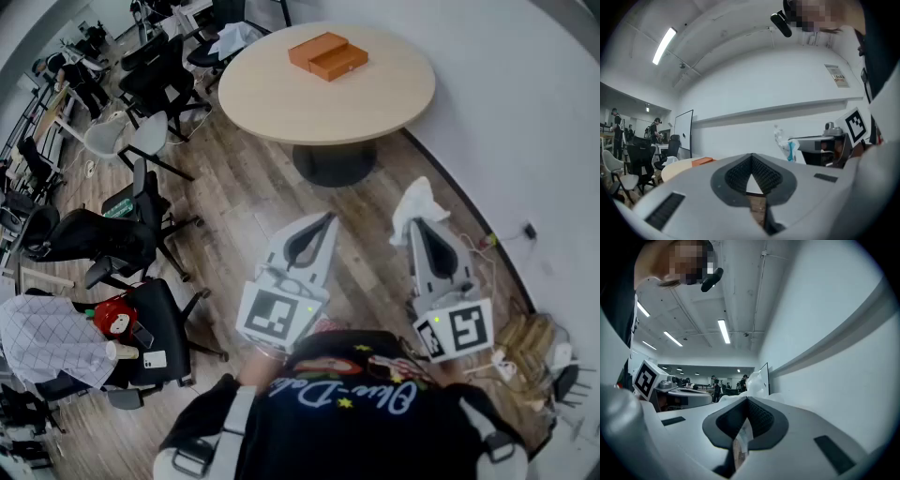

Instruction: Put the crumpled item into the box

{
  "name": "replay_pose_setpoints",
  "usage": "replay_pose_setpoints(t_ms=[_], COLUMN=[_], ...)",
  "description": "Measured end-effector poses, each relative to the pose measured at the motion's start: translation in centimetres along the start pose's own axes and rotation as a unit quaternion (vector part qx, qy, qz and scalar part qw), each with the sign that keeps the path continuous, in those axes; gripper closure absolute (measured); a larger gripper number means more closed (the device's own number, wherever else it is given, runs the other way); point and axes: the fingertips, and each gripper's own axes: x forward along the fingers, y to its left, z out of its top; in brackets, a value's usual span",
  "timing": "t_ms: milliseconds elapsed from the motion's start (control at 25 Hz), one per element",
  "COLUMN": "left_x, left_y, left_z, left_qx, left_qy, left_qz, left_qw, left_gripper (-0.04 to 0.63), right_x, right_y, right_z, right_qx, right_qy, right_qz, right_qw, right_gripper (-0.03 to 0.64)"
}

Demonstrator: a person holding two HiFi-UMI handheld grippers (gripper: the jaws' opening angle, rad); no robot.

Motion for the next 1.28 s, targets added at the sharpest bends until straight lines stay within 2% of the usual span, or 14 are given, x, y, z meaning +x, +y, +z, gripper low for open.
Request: replay_pose_setpoints(t_ms=[120,640,800,1040,1280], left_x=[0.3,0.9,1.7,3.7,7.9], left_y=[-1.3,-7.8,-9.3,-10.1,-9.8], left_z=[0.1,0.2,0.3,-0.1,-0.6], left_qx=[0.001,0.013,0.013,0.023,0.017], left_qy=[-0.001,0.010,0.015,0.014,0.002], left_qz=[-0.001,-0.014,-0.024,-0.041,-0.066], left_qw=[1.0000,0.9998,0.9995,0.9988,0.9977], left_gripper=[0.604,0.604,0.604,0.604,0.604], right_x=[-1.0,-6.8,-8.0,-8.5,-6.8], right_y=[-0.3,-2.7,-3.7,-5.8,-8.4], right_z=[0.2,-0.3,-0.3,-1.3,-1.5], right_qx=[0.027,0.033,0.052,0.030,0.032], right_qy=[-0.010,-0.004,0.000,0.002,0.000], right_qz=[0.005,0.005,0.000,-0.015,-0.036], right_qw=[1.000,0.999,0.999,0.999,0.999], right_gripper=[0.617,0.617,0.617,0.617,0.617])
